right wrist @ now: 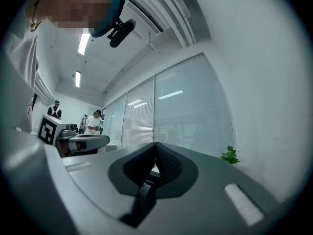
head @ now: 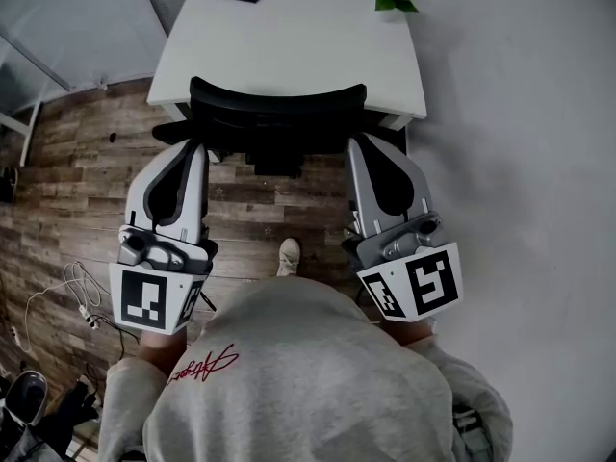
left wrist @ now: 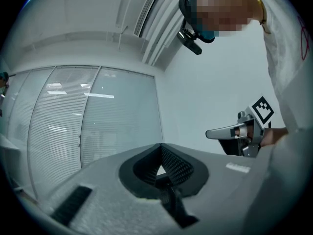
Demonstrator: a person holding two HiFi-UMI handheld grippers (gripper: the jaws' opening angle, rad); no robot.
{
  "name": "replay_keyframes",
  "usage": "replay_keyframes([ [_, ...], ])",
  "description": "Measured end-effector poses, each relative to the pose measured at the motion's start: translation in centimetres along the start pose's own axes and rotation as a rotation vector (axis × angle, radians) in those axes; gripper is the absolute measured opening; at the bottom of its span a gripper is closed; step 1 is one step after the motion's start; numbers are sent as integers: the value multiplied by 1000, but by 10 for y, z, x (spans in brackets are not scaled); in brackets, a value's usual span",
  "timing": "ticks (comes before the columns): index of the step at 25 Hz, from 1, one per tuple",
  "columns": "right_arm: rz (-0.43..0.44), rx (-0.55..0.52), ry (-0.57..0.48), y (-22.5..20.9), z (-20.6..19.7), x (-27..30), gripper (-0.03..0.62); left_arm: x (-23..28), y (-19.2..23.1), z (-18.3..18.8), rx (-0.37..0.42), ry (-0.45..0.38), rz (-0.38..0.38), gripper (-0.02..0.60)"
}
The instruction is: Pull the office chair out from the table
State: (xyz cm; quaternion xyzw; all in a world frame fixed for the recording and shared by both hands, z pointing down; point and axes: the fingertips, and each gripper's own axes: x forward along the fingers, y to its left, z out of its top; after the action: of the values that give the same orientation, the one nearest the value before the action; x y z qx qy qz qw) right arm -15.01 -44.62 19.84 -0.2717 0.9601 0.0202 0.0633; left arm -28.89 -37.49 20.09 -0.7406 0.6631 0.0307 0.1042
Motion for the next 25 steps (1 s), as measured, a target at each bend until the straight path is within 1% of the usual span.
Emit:
replay_keyframes([
  [3, 9, -1, 3, -9, -1, 9, 2, 10, 5, -4, 9, 9, 16, -5],
  [13, 36, 11, 20, -30, -6, 30, 2, 32, 13, -9, 1, 13, 55, -5],
  [19, 62, 21, 31, -35, -12, 40, 2, 36, 19, -15, -2, 20, 83, -5],
  [25, 69, 26, 34, -32, -9, 48, 2, 37, 23, -13, -5, 29, 81, -5],
])
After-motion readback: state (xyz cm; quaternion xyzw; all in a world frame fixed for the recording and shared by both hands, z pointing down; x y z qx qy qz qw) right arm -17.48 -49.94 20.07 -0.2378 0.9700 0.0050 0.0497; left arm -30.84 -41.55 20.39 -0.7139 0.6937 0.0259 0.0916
